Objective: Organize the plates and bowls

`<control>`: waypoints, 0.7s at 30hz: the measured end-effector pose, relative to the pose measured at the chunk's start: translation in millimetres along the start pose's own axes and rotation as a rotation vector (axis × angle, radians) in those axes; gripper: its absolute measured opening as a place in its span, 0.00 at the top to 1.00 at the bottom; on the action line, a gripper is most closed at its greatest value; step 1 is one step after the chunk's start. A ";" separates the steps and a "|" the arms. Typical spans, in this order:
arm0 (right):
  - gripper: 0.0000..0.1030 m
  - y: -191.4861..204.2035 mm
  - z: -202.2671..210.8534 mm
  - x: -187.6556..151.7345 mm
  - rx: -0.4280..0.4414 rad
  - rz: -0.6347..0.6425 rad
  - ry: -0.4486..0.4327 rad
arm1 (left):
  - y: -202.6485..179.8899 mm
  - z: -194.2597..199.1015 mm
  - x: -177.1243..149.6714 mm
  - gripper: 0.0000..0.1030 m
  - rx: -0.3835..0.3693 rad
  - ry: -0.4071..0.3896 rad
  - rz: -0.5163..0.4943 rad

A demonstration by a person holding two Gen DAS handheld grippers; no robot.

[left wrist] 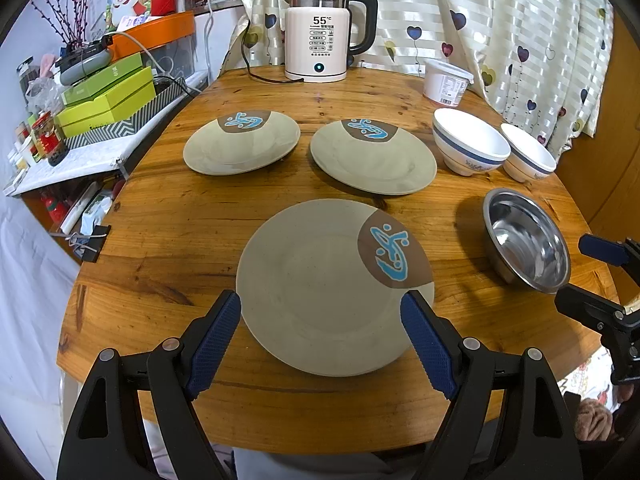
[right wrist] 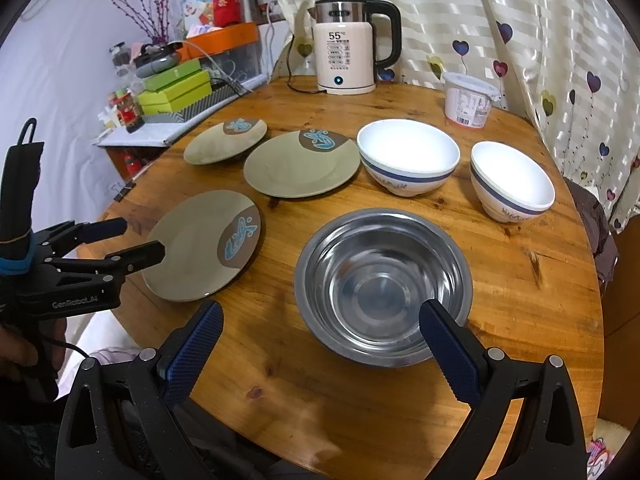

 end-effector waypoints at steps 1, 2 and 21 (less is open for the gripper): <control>0.04 -0.1 0.0 -0.2 0.000 -0.002 0.001 | 0.0 0.1 0.1 0.20 -0.001 -0.001 0.001; 0.04 -0.8 -0.1 0.3 -0.003 -0.006 0.003 | 0.0 0.4 0.1 0.20 -0.001 -0.002 0.001; 0.15 -11.0 -0.4 0.7 -0.027 -0.062 0.027 | 0.3 0.4 2.7 0.20 0.004 -0.007 -0.002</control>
Point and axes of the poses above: each gripper's, at about its wrist camera, not at the fingertips, and z roughly against the way its jaws point, y to its left, x to its top, the point moved 5 cm from there along -z, roughly the way its jaws point, and after that the axes turned 9 degrees about -y, right-handed, at the moved point
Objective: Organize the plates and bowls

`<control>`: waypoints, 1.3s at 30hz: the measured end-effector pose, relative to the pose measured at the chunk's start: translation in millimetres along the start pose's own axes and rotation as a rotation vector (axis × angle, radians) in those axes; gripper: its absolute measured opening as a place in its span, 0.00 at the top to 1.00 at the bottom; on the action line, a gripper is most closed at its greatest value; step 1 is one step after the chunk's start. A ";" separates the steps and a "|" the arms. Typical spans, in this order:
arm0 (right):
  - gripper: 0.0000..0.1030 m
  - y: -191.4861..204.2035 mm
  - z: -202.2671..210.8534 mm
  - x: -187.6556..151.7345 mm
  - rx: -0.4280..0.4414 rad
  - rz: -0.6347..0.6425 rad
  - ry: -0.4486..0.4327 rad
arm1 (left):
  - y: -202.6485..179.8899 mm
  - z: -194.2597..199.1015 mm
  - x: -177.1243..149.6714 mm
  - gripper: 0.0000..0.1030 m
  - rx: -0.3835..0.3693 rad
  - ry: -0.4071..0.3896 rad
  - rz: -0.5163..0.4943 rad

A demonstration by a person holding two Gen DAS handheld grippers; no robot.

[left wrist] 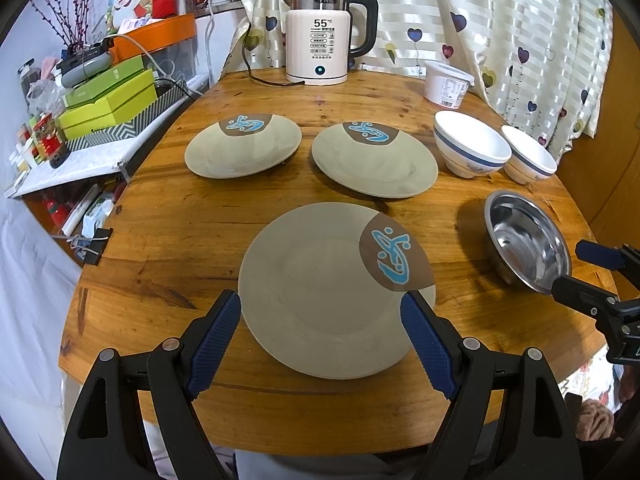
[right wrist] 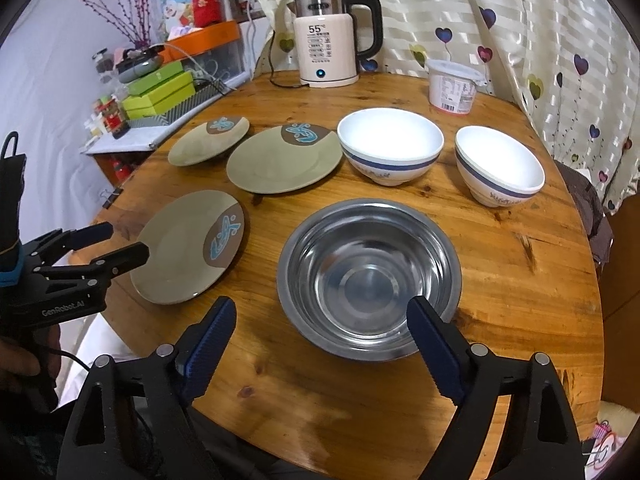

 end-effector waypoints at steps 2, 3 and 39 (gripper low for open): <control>0.15 -0.4 0.1 -0.1 0.002 -0.005 0.000 | 0.3 0.0 -0.1 0.20 -0.001 -0.001 0.000; 0.15 -0.5 0.2 -0.1 0.001 -0.005 -0.001 | 0.5 -0.2 0.5 0.20 -0.001 -0.003 0.001; 0.15 55.7 -33.3 68.4 0.208 0.084 -0.034 | 46.5 -13.2 27.8 0.20 0.062 -0.056 0.074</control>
Point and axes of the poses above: each gripper's, at about its wrist camera, not at the fingertips, and z roughly against the way its jaws point, y to its left, x to its top, the point moved 5 cm from there along -z, roughly the way its jaws point, and after that the axes turned 9 degrees about -y, right-handed, at the moved point
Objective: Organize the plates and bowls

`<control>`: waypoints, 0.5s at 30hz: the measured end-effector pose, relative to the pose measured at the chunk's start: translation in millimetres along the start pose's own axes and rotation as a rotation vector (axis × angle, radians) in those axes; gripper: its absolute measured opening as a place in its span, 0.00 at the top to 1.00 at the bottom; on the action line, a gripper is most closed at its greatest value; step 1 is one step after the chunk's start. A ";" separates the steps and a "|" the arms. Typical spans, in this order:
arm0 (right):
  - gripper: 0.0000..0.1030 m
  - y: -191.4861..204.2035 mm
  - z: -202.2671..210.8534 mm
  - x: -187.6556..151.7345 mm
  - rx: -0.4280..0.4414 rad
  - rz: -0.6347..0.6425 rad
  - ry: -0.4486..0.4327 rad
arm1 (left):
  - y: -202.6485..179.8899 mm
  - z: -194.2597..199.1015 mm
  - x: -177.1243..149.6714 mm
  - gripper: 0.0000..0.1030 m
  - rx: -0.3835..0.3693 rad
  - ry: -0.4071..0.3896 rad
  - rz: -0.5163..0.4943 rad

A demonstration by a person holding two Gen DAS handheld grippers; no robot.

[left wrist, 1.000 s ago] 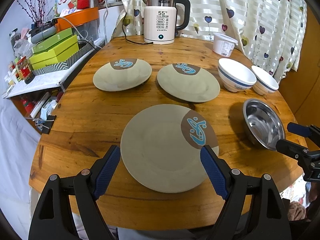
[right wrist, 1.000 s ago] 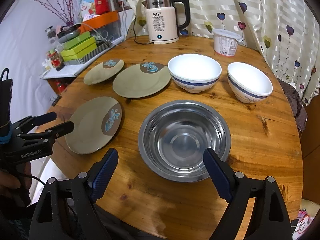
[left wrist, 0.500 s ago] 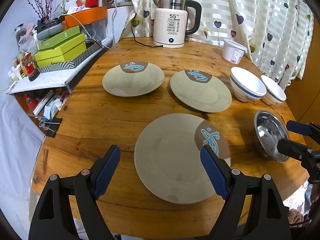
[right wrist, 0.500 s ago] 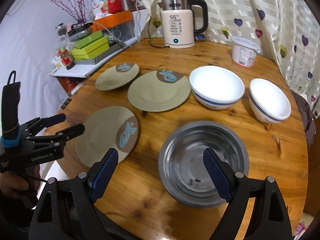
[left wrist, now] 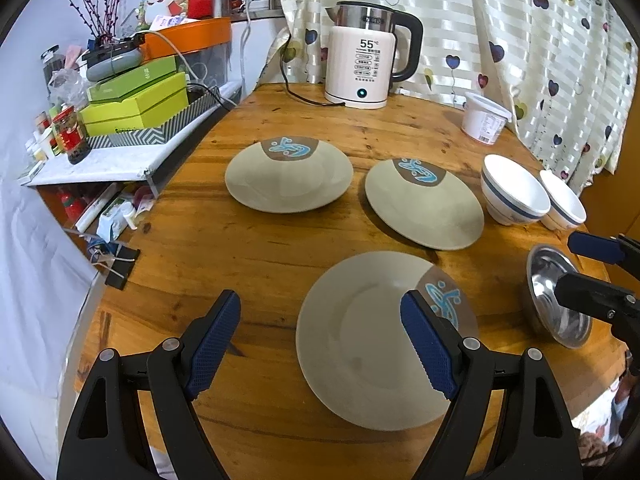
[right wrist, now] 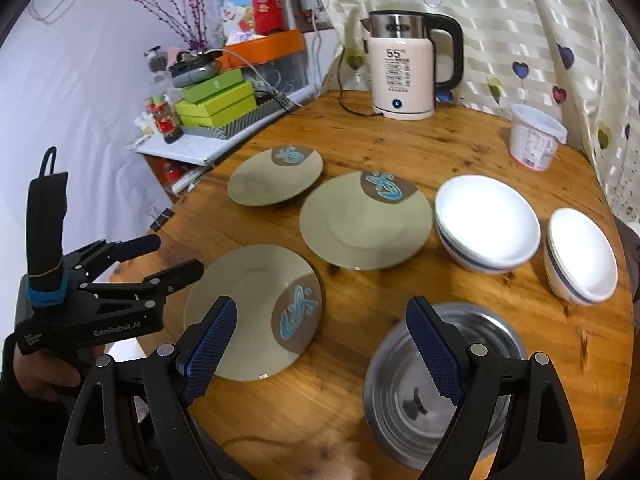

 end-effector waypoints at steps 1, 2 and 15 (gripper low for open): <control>0.15 0.8 -1.6 2.4 0.002 0.003 -0.002 | 1.0 -0.3 0.7 0.20 0.003 -0.002 0.001; 0.15 1.4 -3.5 5.1 0.004 0.006 -0.003 | 2.5 -0.7 1.9 0.20 0.005 -0.003 0.002; 0.15 8.6 -37.6 32.1 0.050 0.034 0.024 | 20.0 -14.5 17.3 0.20 0.038 -0.020 0.022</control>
Point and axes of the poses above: each gripper's, at about its wrist camera, not at the fingertips, and z roughly against the way its jaws point, y to its left, x to its top, the point moved 5 cm from there along -z, roughly the way its jaws point, and after that the axes turned 9 degrees about -y, right-handed, at the moved point
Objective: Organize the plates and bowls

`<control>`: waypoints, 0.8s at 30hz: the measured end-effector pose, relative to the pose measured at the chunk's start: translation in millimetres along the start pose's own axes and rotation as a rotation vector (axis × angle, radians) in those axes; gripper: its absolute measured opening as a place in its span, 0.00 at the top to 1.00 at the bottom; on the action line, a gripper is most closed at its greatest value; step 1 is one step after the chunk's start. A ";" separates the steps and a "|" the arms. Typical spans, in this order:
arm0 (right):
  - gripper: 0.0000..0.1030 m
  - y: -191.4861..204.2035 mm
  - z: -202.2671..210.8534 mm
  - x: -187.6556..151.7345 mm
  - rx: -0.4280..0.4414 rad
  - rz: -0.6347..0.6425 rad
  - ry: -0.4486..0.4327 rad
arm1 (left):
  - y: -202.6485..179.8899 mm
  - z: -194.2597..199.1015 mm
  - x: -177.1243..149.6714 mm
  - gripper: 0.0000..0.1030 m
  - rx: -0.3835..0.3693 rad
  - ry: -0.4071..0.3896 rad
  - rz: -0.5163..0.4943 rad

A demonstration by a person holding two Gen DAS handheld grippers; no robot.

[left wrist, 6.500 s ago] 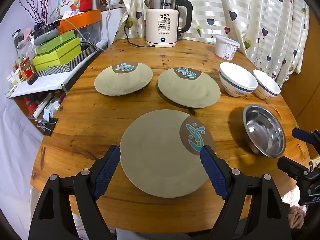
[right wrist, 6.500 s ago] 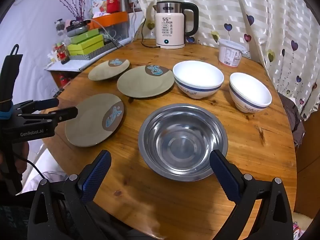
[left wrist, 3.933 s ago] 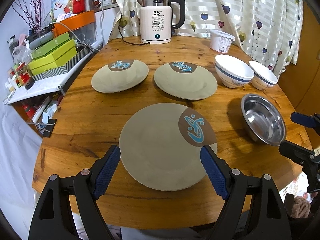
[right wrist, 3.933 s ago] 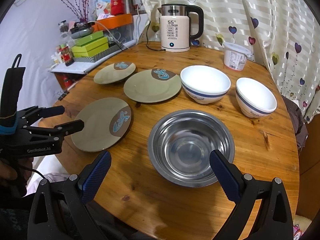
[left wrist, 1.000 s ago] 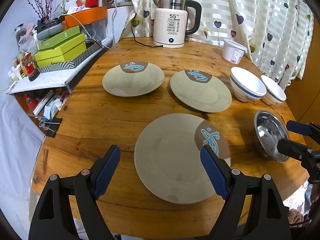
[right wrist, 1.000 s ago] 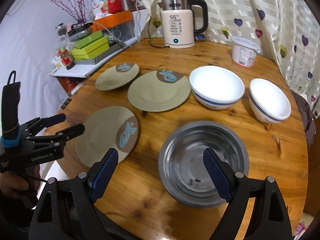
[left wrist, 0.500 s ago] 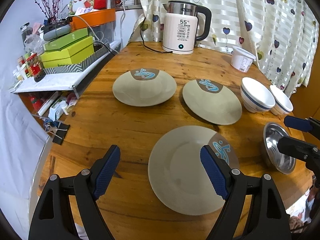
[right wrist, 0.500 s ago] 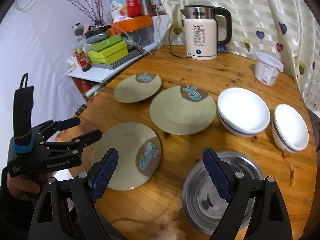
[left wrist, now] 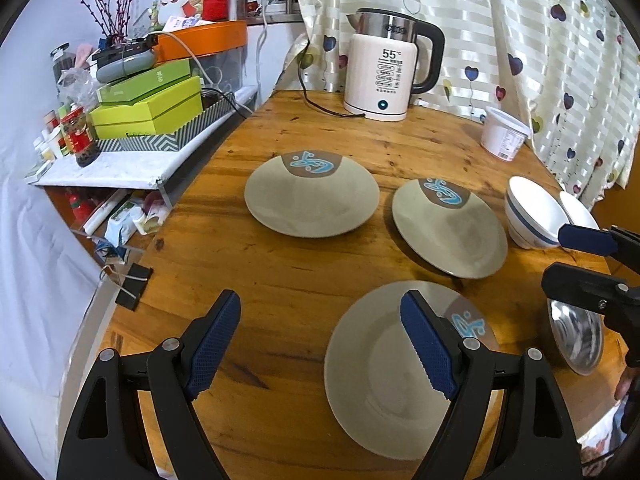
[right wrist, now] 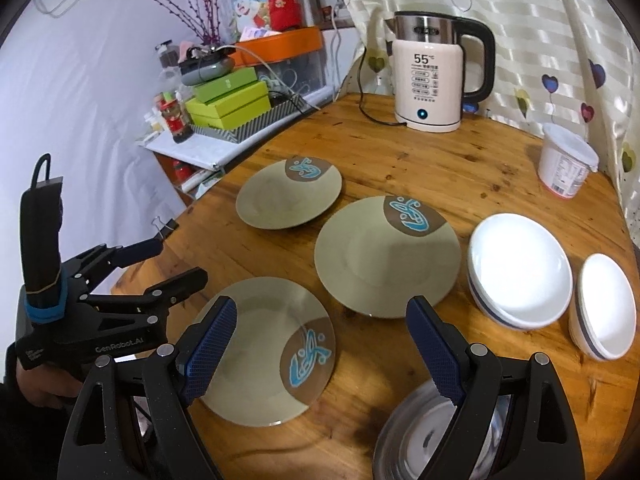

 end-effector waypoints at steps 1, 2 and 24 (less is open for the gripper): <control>0.15 0.6 -3.4 2.0 0.005 0.002 0.005 | 1.2 -1.7 1.0 0.20 0.002 0.000 0.002; 0.15 1.1 -6.8 3.9 0.009 0.004 0.010 | 2.1 -3.0 1.6 0.20 0.003 0.001 0.004; 0.27 -8.3 -93.6 63.2 -0.008 0.071 0.099 | 62.2 -57.6 23.0 0.32 0.005 0.021 0.189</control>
Point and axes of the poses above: each gripper's, at about its wrist camera, not at the fingertips, and z roughly against the way its jaws point, y to its left, x to its top, the point moved 5 cm from there along -z, roughly the way its jaws point, and after that the axes turned 9 degrees about -y, right-handed, at the moved point
